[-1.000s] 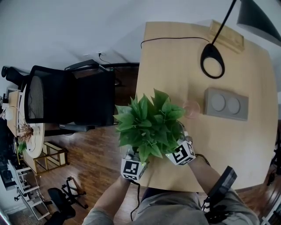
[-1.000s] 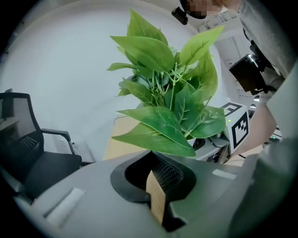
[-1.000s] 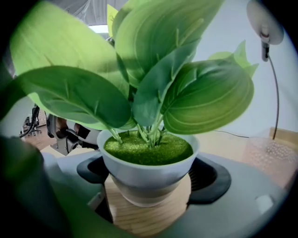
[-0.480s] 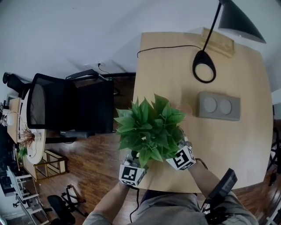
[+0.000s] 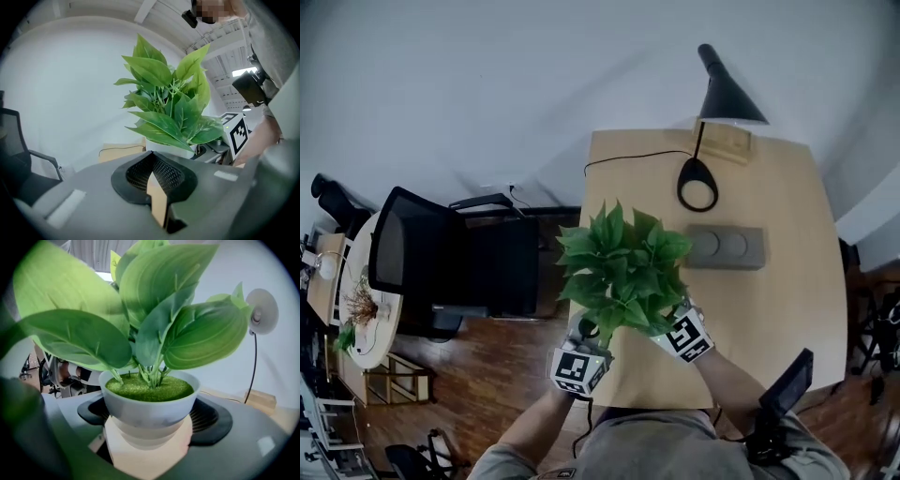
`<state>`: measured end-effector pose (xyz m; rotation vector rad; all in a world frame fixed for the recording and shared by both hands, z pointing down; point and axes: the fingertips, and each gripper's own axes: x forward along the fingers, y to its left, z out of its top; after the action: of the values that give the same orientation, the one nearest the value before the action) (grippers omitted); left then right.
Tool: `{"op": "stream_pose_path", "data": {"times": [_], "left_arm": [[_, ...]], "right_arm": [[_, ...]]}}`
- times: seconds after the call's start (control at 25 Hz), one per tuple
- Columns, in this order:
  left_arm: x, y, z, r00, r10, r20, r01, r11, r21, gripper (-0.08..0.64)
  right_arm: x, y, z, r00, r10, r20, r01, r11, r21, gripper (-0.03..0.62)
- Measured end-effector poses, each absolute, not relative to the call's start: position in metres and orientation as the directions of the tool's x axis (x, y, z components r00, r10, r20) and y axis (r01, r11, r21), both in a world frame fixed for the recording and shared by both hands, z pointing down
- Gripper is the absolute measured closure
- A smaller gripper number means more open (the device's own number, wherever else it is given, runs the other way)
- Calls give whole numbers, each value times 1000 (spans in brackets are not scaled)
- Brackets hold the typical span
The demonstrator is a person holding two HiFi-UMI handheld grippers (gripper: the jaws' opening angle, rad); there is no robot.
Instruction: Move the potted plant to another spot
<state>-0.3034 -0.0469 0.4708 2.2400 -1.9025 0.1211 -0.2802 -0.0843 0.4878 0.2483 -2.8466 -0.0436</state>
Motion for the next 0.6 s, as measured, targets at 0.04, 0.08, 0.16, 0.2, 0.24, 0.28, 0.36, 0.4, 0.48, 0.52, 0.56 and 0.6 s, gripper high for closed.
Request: {"op": "stream_pose_path", "data": {"times": [0.04,0.08,0.16,0.2,0.24,0.28,0.36,0.4,0.48,0.52,0.56,0.6], "left_arm": [[-302,-50,461,174,-970,170,-983,-159,95,566],[-300,-54,451,180,-973,146,-981,-168,92,566],[-296,-61,432,195,-976,98,-979,-187,86,566],[-293,-61,425,201,-976,84,-977,-194,85,566],[-289,-58,419,205,-976,75,-976,-199,85,566],[-286,-54,414,210,-975,69,-975,-204,85,566],[-280,-50,406,224,-973,54,-972,-219,80,566],[-278,-49,402,234,-971,45,-970,-231,76,566],[-274,-48,397,258,-966,30,-964,-256,70,566],[-272,-47,395,271,-962,24,-961,-268,69,566],[-270,-46,394,283,-959,21,-957,-281,70,566],[-267,-44,394,297,-955,18,-953,-295,73,566]], "right_arm": [[-278,-87,479,-945,-185,269,-177,983,56,77],[-276,-90,470,-945,-198,260,-188,980,61,77],[-271,-96,453,-944,-222,243,-210,975,75,77],[-267,-96,447,-943,-231,239,-218,973,79,77],[-263,-93,443,-941,-238,239,-225,971,81,77],[-258,-90,441,-939,-245,242,-232,969,83,77],[-251,-87,438,-933,-264,244,-248,964,93,77],[-248,-87,438,-930,-275,244,-258,961,100,77],[-242,-86,437,-921,-302,246,-283,953,111,77],[-240,-85,435,-917,-316,244,-296,948,115,77],[-237,-83,434,-912,-330,243,-310,944,118,77],[-235,-81,432,-908,-342,241,-323,939,119,77]]}}
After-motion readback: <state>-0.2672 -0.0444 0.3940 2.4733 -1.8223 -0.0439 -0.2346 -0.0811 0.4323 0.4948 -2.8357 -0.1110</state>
